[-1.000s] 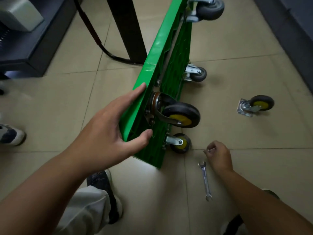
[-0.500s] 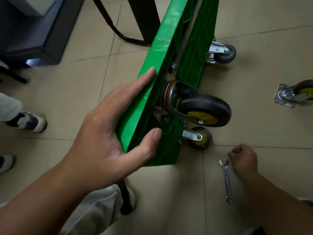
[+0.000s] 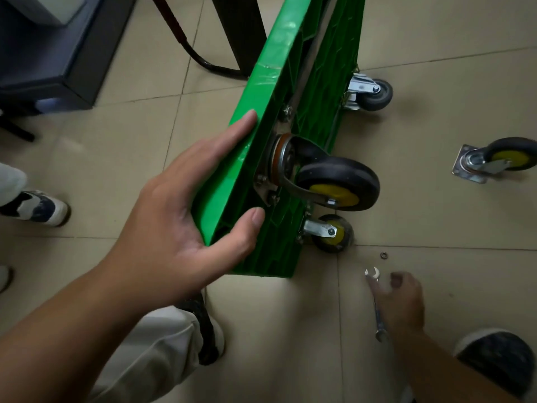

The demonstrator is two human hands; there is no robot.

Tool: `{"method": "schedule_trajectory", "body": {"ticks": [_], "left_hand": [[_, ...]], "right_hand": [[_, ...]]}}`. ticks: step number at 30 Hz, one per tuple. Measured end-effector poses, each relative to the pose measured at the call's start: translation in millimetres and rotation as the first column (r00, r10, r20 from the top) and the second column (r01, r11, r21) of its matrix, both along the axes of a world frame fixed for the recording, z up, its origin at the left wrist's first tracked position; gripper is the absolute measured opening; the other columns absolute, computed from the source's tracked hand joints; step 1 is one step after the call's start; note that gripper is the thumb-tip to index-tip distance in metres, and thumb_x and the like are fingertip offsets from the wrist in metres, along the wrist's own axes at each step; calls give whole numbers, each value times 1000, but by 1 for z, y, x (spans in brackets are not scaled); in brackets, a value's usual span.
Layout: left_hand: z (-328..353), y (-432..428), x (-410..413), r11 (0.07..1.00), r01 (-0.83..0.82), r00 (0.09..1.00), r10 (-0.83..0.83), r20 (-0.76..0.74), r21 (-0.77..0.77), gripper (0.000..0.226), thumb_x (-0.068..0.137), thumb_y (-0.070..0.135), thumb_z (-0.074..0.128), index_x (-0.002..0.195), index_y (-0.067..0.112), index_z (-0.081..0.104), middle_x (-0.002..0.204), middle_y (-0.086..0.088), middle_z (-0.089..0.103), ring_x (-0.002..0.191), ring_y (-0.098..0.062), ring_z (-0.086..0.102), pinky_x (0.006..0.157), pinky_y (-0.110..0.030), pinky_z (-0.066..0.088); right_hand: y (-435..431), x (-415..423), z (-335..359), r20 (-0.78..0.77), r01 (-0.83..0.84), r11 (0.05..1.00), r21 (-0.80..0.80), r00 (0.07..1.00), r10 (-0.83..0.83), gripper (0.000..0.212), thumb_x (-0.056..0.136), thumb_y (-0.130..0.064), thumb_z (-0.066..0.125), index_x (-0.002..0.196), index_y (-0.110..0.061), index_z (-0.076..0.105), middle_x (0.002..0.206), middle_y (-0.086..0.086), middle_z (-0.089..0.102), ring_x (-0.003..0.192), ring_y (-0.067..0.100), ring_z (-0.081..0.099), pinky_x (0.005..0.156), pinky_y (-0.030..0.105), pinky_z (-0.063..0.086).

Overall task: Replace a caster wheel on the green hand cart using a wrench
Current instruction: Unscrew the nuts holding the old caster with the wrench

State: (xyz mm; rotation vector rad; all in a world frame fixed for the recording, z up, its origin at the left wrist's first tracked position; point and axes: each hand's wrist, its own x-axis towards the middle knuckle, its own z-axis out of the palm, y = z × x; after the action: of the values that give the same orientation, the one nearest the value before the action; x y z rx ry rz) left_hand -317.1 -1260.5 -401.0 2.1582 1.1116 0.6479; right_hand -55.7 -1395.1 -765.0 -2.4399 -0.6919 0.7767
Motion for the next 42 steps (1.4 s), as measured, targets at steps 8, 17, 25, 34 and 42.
{"method": "schedule_trajectory", "body": {"ticks": [8, 17, 25, 34, 42], "left_hand": [[2, -1, -3, 999, -12, 1000, 12, -20, -38, 75, 89, 32, 64, 157, 19, 35, 152, 8, 48, 140, -12, 47, 111, -23, 37], [24, -1, 2, 966, 32, 988, -70, -139, -255, 93, 80, 29, 60, 149, 67, 11, 127, 5, 60, 80, -23, 67, 68, -50, 59], [30, -8, 14, 950, 78, 991, -107, -81, -304, 91, 78, 35, 58, 152, 64, 12, 142, 7, 54, 92, -13, 70, 74, -35, 60], [8, -18, 33, 938, 146, 989, -126, 83, -314, 97, 85, 24, 75, 155, 56, 16, 150, 11, 46, 111, -2, 67, 84, -32, 62], [14, -20, 42, 945, 131, 991, -114, 72, -299, 78, 85, 54, 61, 152, 60, 21, 150, 19, 46, 113, 1, 64, 79, -15, 58]], "right_hand": [[-25, -33, -13, -99, -106, 971, -212, 991, 87, 29, 80, -7, 75, 76, -15, 47, 78, 14, 61, 70, 35, 65, 64, 42, 55], [11, -7, 68, -93, -458, 864, -210, 889, 448, 19, 100, -11, 43, 118, -15, 49, 95, 12, 60, 73, 26, 61, 54, 31, 47], [3, -21, 251, -178, -441, 862, 248, 855, 488, 27, 100, -15, 49, 116, -26, 67, 62, -20, 54, 57, -4, 54, 57, 10, 36], [-6, -57, 357, -663, 103, 920, 377, 724, 190, 51, 104, -8, 39, 77, -36, 71, 70, 11, 37, 46, 13, 29, 41, 23, 26], [16, -72, 347, -643, 18, 954, 298, 743, 187, 38, 102, -15, 42, 129, -26, 66, 62, -6, 53, 37, 10, 45, 39, 19, 37]]}}
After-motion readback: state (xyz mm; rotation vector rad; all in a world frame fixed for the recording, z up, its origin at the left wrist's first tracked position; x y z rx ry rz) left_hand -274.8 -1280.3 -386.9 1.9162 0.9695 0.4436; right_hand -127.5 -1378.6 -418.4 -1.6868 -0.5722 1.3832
